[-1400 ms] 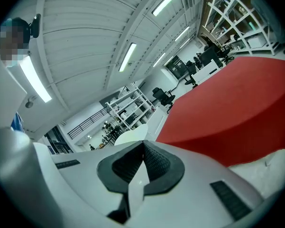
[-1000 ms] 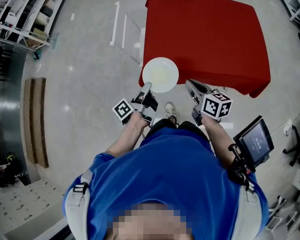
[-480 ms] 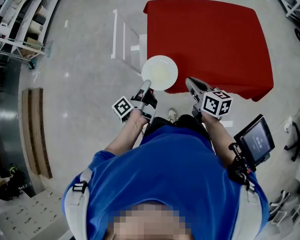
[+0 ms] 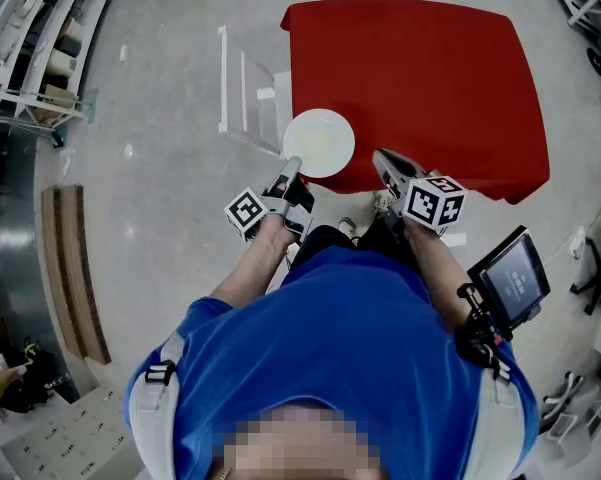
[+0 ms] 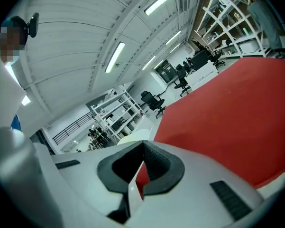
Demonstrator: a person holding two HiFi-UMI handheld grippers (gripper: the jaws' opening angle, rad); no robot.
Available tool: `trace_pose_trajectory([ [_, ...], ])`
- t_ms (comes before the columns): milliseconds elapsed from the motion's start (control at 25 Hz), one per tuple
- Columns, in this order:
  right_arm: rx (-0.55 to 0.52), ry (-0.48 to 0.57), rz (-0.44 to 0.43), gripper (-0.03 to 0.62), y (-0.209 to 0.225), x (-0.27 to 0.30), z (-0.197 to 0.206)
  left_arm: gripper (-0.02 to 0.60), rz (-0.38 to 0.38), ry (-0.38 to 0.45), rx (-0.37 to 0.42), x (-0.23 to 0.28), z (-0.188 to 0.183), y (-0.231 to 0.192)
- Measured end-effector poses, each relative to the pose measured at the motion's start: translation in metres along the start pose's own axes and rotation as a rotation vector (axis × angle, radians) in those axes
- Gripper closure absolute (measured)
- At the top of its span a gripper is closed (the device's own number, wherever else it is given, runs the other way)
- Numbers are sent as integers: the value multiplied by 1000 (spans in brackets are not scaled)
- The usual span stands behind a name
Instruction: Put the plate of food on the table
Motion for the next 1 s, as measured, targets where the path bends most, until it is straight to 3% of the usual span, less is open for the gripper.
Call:
trace_pose_trajectory([
  [1000, -12, -105, -8, 592, 87, 53, -78, 561, -113, 87, -38, 107, -10, -32],
])
Point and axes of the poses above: the fingertips, and each gripper's own axes: x forward along the fingers, y to its right, z out of its underside, the point moved 5 cm from there along -x, backward along the fingers, and after that the axes turned 7 degrees about x, right-handed, at the moved point
